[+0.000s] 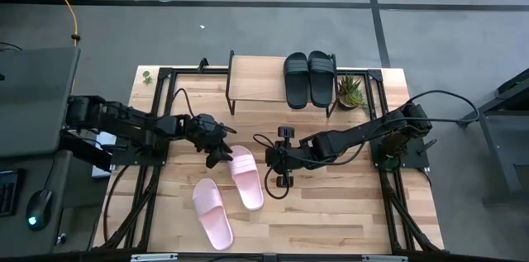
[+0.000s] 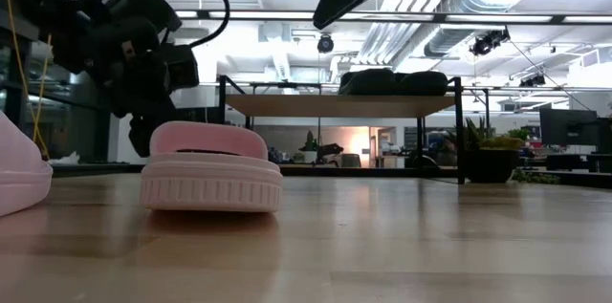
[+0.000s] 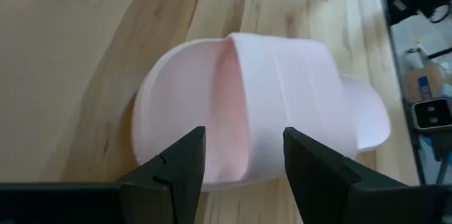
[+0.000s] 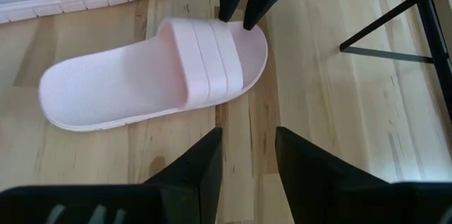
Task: Pick and place slides into the shelf
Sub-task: Put the right pink slipper on the shelf
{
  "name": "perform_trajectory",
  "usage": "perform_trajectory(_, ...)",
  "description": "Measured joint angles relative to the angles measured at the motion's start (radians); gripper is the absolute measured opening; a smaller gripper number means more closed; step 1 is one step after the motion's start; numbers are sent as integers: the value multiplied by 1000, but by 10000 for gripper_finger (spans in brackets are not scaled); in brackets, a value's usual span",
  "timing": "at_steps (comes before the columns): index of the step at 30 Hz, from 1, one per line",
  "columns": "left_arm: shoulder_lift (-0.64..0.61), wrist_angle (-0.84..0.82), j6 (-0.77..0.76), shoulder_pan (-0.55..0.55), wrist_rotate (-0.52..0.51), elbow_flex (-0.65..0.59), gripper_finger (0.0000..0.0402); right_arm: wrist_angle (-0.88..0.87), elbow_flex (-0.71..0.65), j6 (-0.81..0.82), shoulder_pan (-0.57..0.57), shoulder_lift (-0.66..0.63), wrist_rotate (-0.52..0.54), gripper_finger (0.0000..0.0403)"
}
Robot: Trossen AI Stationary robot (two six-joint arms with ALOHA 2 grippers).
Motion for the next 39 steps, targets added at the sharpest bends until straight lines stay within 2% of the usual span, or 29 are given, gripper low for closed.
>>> perform_trajectory(21,150,181,-21,0,102,1,175,0,0,-1,0,0,0,123)
perform_trajectory(32,163,202,-21,-2,139,2,175,0,0,-1,0,0,0,123)
perform_trajectory(39,164,212,4,-46,158,2,166,0,0,-8,0,0,0,123)
